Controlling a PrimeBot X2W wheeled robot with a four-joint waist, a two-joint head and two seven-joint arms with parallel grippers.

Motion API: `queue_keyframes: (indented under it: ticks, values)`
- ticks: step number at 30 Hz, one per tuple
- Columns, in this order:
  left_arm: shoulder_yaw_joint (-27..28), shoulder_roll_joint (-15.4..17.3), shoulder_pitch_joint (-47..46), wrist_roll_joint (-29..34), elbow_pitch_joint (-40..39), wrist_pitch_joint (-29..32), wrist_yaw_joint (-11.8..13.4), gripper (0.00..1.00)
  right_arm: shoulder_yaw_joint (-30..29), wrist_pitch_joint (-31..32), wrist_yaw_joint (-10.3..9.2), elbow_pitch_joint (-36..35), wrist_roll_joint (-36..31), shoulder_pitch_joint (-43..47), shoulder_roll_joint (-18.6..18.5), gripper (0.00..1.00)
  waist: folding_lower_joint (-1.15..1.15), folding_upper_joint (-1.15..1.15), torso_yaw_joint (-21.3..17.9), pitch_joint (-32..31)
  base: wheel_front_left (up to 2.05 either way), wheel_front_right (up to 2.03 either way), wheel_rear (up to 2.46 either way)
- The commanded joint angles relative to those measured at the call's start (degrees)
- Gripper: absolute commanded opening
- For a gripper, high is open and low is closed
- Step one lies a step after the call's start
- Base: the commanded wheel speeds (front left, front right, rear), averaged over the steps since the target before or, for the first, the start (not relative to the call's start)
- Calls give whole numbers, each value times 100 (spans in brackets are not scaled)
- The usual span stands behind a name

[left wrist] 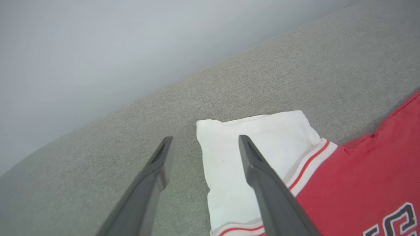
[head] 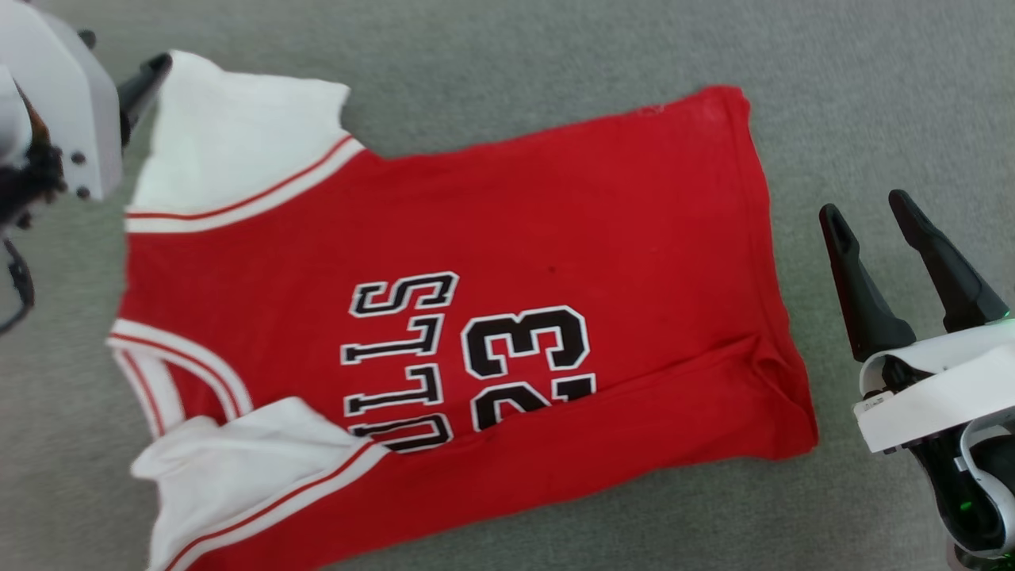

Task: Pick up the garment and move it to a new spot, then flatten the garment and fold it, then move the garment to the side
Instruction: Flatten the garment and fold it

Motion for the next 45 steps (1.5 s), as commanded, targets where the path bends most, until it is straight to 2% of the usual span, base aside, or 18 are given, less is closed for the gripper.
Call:
queue_keyframes:
  ticks: [1, 16, 17, 18, 19, 20, 25, 31, 38, 45]
  values:
    - [-1, -21, -67, 21, 47, 21, -20, 100, -5, -30, -4, 12, -21, 29, 23, 100, 0, 0, -259, 285, 0, 0, 0]
    - [-418, -434, -798, 142, 1420, 1369, -290, 100, 226, -63, -4, 192, 151, -242, -6, 100, 0, 0, -435, 718, 0, 0, 0]
    - [-439, -475, -810, 122, 1496, 1436, -300, 82, 266, -6, -3, 182, 166, -283, -34, 100, 0, 0, -436, 731, 0, 0, 0]
    - [-457, -518, -819, 102, 1568, 1494, -319, 49, 312, 71, -4, 171, 206, -311, -65, 100, 0, 0, -437, 746, 0, 0, 0]
    - [-467, -565, -826, 70, 1631, 1548, -344, 31, 363, 165, -4, 153, 234, -335, -108, 100, 0, 0, -435, 756, 0, 0, 0]
    - [-466, -606, -840, 54, 1706, 1594, -333, 0, 442, 273, -4, 127, 264, -386, -171, 100, 0, 0, -433, 764, 0, 0, 0]
    - [-466, -756, -920, 49, 1911, 1560, -392, 0, 549, 1040, -4, 151, 502, -794, -377, 100, 0, 0, -415, 791, 0, 0, 0]
    - [-530, -1038, -967, 74, 2007, 1463, -526, 0, 590, 2186, -3, 528, 651, -1705, -588, 100, 0, 0, -243, 788, 0, 0, 0]
    - [-572, -1339, -1051, 97, 2166, 1325, -644, 0, 943, 3014, -3, 1581, 716, -3079, -928, 100, 0, 0, 24, 808, 0, 0, 0]
    - [-604, -1550, -1157, 108, 2345, 1197, -752, 0, 1315, 3493, -3, 2806, 808, -4019, -1009, 100, 0, 0, 211, 831, 0, 0, 0]
